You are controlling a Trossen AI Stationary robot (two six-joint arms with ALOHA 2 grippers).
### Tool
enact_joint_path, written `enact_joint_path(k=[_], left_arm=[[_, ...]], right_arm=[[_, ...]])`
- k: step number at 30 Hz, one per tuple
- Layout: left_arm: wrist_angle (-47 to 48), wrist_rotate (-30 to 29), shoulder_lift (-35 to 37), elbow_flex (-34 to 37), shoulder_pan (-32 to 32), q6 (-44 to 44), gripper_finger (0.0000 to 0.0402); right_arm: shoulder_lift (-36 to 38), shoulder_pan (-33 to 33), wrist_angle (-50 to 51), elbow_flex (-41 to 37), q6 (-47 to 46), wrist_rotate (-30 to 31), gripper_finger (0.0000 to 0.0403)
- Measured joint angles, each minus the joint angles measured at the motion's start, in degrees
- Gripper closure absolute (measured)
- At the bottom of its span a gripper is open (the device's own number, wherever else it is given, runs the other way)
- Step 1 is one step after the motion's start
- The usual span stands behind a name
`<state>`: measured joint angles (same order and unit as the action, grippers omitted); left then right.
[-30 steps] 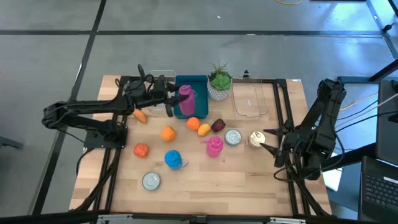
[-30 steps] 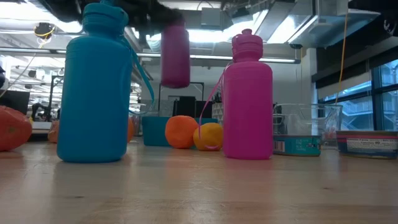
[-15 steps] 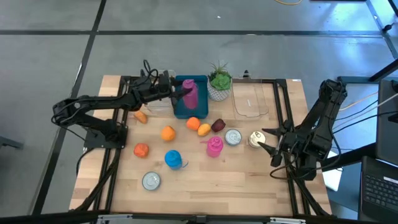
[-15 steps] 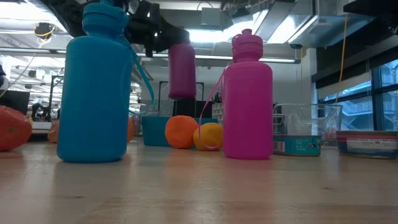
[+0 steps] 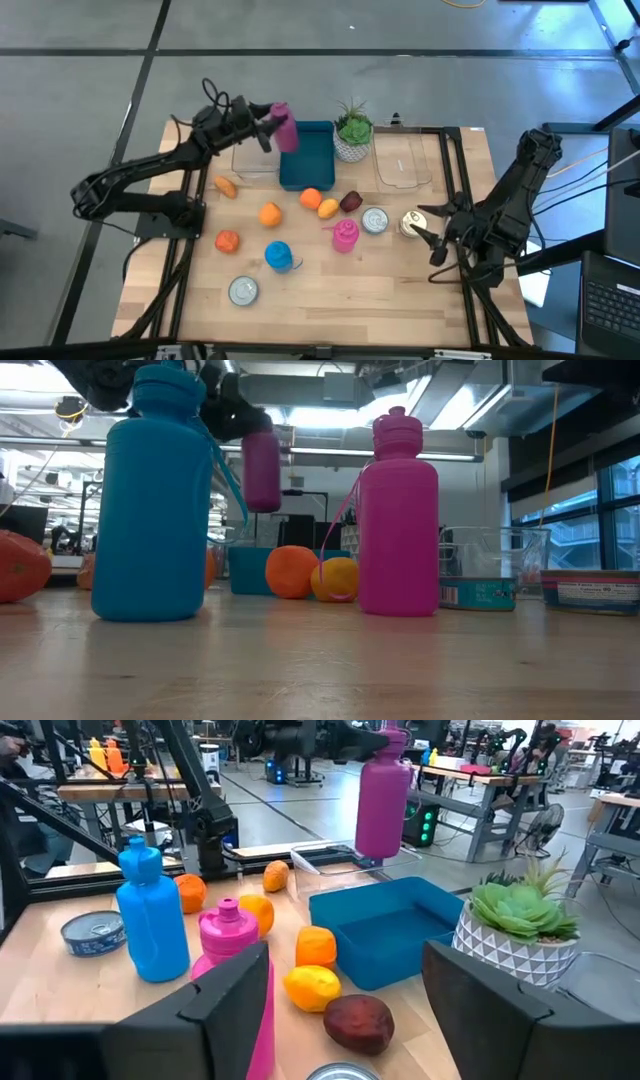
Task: Pick & Place Food Item
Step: Put the purple water bottle into the left transparent bin
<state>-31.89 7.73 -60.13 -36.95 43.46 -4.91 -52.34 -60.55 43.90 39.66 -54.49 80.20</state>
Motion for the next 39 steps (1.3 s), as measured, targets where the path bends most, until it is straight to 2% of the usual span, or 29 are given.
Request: enact_joint_path(k=[8,12,20,25,31,39], left_arm=[[3.53,-3.26,-0.77,0.0,4.82,0.17,0.0219],[3.79,-3.21,-2.62,0.0,6.87,0.93,0.0219],[2.27,-3.17,-4.46,-0.04,9.42,2.88,0.0219],[2.84,-2.21,-4.38,-0.02,11.24,3.17,0.0219],[5.31,-2.12,-4.62,0.0,12.23,3.17,0.0219],[3.71,-2.9,-9.67,0.04,12.31,2.66,0.0219]], right_arm=[[0.0,11.17,-19.44,0.02,28.87,-12.35,0.016],[0.12,16.55,-23.97,0.02,37.87,-17.65,0.016],[0.13,24.24,-30.74,0.02,44.49,-29.32,0.016],[0.01,27.6,-30.66,0.04,44.65,-30.47,0.016],[-0.14,31.38,-30.67,0.04,46.73,-34.6,0.016],[-0.21,36.71,-30.67,0.04,51.54,-39.52,0.016]])
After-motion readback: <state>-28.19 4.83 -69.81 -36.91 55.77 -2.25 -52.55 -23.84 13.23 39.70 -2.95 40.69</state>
